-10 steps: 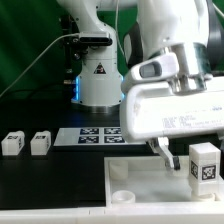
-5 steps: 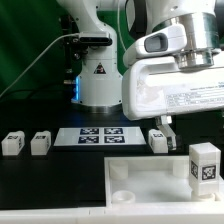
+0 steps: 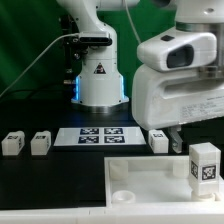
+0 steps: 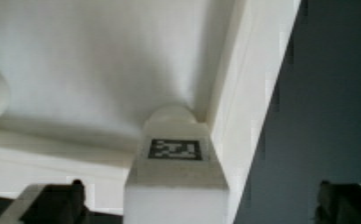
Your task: Assemble one leg
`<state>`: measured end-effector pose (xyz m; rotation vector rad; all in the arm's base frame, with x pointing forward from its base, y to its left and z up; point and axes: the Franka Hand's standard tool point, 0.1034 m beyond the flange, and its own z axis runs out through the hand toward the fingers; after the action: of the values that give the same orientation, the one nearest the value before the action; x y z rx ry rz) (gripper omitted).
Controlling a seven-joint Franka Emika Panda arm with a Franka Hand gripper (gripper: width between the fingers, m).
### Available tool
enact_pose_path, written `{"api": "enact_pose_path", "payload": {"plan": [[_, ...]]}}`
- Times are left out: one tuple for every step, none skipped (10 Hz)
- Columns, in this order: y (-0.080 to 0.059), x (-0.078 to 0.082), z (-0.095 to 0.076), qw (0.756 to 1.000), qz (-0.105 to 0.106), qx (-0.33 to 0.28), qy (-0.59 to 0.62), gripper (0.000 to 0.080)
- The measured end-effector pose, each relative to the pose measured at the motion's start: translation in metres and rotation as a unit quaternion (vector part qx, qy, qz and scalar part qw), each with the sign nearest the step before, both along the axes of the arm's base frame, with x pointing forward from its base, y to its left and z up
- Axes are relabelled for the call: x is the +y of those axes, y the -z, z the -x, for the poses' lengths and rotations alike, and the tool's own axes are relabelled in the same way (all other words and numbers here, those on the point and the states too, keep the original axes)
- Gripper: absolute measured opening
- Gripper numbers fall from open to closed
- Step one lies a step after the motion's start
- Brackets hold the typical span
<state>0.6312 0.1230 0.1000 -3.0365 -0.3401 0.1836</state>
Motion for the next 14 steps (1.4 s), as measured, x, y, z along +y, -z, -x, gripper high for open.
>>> {"api": "enact_pose_path", "payload": {"plan": [[0.004, 0.000, -0.002, 1.000, -0.001, -0.010, 0.001, 0.0649], [0.010, 0.000, 0.000, 1.000, -0.001, -0.007, 0.002, 0.0649], [0.013, 0.000, 0.001, 1.000, -0.001, -0.007, 0.001, 0.0649], [0.016, 0.002, 0.002, 1.000, -0.001, -0.007, 0.000, 0.0649], [0.018, 0.002, 0.001, 1.000, -0.002, -0.011, 0.000, 0.0649], [0.018, 0.002, 0.001, 1.000, -0.002, -0.011, 0.000, 0.0630], [0.018, 0.002, 0.001, 1.000, -0.002, -0.011, 0.000, 0.0630], [0.018, 0.002, 0.001, 1.000, -0.001, -0.010, 0.009, 0.0456], [0.018, 0.001, 0.001, 1.000, 0.002, -0.010, 0.022, 0.0306], [0.019, -0.001, 0.001, 1.000, 0.003, -0.010, 0.022, 0.0306], [0.019, -0.002, 0.001, 0.999, 0.005, -0.008, 0.048, 0.0306], [0.019, -0.002, 0.001, 0.994, 0.012, -0.004, 0.106, 0.0306], [0.020, -0.003, 0.001, 0.988, 0.017, 0.000, 0.153, 0.0302], [0.022, -0.007, -0.001, 0.981, 0.014, 0.002, 0.195, 0.0302]]}}
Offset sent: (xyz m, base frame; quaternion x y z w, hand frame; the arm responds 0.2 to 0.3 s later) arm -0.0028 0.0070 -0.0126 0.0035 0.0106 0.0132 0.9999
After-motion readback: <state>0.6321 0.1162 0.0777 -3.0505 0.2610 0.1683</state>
